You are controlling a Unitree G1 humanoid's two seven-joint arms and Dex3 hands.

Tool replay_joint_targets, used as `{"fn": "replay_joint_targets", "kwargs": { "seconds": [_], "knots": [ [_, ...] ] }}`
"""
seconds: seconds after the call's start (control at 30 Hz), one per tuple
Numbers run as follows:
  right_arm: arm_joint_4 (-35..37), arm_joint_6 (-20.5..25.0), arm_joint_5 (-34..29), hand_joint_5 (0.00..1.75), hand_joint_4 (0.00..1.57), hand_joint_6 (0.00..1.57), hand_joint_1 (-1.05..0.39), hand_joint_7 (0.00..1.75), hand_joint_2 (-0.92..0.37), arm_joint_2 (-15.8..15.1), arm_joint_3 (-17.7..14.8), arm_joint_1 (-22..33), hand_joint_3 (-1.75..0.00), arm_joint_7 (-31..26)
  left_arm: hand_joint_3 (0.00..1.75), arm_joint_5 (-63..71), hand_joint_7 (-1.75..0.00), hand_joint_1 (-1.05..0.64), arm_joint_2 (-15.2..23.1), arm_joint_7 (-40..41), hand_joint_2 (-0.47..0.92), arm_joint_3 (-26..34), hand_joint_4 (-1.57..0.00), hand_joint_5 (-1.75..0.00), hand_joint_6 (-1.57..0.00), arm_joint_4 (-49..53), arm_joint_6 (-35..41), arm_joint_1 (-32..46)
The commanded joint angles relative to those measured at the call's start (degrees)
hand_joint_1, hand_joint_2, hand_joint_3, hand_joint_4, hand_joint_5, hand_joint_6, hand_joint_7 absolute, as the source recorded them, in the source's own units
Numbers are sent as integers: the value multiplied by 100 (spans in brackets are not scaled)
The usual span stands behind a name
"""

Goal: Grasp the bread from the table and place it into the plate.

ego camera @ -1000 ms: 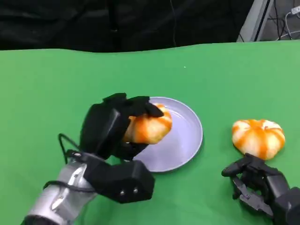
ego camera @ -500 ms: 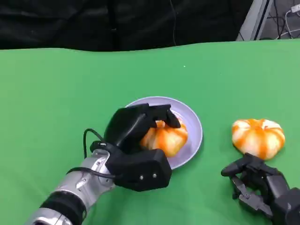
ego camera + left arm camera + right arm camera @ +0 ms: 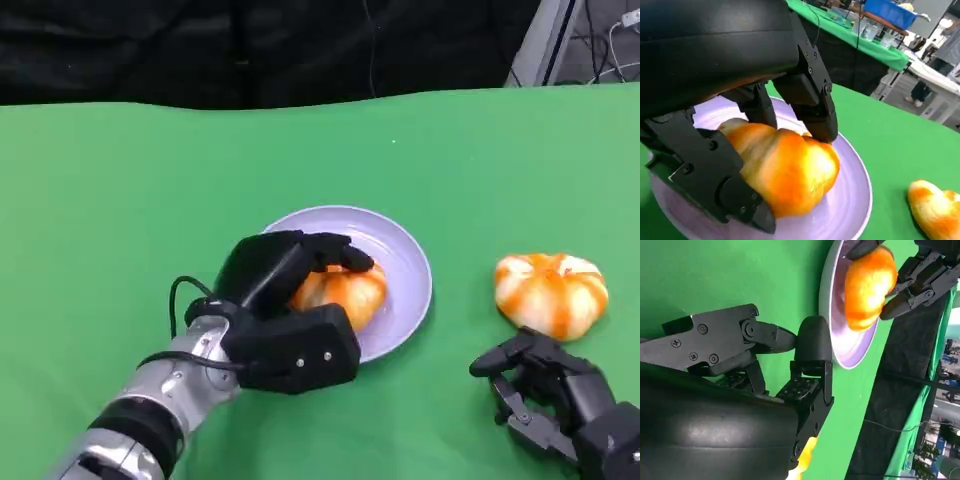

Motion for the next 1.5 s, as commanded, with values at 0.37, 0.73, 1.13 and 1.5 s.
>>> {"fn": "replay_joint_targets", "kwargs": {
  "seconds": [0.37, 0.73, 1.13, 1.5],
  "knots": [
    [73, 65, 112, 170, 70, 74, -13, 120, -92, -31, -39, 87, -50, 165, 77, -199, 0, -100, 416, -1083, 92, -1, -8, 0, -19, -793, 549, 53],
    [28, 88, 44, 170, 69, 74, -14, 119, -92, -4, -8, 102, -49, 94, 86, -2285, 0, -101, 662, -3750, 92, 926, 0, 0, -6, -2094, 598, 711],
    [276, -8, 43, 171, 70, 75, -13, 117, -92, -48, -30, -22, -48, 100, 72, -4989, -1, -102, 355, -6014, 92, 2287, -5, -2, -15, -2457, 449, 1596],
    [309, -39, 76, 173, 68, 75, -15, 116, -92, -50, -45, -12, -47, 125, 64, -5987, -1, -95, 334, -7005, 92, 2978, -8, -1, -14, -2954, 534, 2440]
  ]
}}
